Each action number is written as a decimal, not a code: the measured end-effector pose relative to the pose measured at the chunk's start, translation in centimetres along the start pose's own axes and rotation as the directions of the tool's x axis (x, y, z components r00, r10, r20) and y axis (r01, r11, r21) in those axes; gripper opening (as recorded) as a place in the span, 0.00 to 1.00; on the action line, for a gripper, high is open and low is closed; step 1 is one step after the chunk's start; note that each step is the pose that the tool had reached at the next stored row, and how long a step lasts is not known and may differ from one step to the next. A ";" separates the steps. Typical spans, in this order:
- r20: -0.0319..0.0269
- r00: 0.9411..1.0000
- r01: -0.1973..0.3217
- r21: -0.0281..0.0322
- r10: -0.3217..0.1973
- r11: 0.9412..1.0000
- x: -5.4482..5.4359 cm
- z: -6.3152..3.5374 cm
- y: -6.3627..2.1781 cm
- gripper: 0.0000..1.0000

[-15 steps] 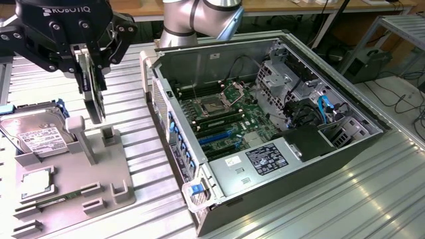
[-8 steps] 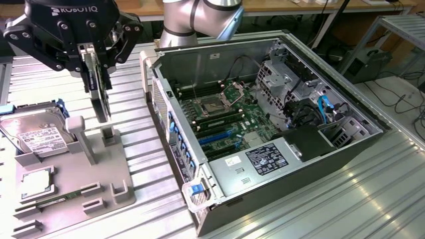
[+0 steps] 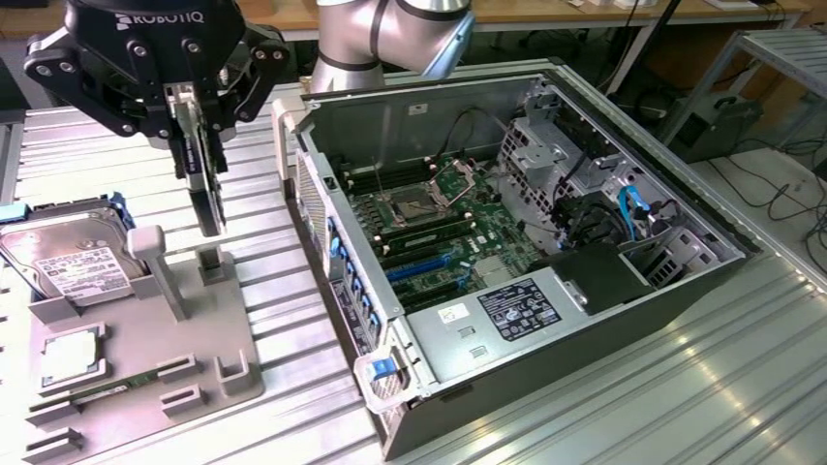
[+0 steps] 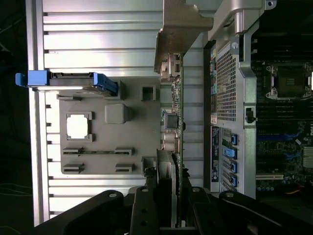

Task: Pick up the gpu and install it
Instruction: 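Pick up the gpu and move the gpu toward the slot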

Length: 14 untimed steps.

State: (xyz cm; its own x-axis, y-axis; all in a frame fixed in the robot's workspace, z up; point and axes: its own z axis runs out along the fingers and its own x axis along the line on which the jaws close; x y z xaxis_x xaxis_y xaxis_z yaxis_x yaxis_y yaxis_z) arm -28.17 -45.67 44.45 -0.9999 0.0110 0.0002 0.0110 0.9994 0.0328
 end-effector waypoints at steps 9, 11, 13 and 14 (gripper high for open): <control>0.000 1.000 0.000 0.000 0.000 1.000 -0.8 0.00 0.01 0.28; 0.000 1.000 0.000 0.000 0.000 1.000 -1.0 0.00 0.01 0.28; 0.000 1.000 0.000 0.000 0.000 1.000 -1.2 0.00 0.01 0.28; 0.000 1.000 0.000 0.000 0.000 1.000 -1.4 0.00 0.01 0.28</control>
State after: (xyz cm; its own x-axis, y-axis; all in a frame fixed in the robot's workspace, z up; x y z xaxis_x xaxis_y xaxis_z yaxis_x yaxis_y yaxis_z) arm -26.81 -45.67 44.45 -0.9999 0.0110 0.0002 0.0110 0.9994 0.0328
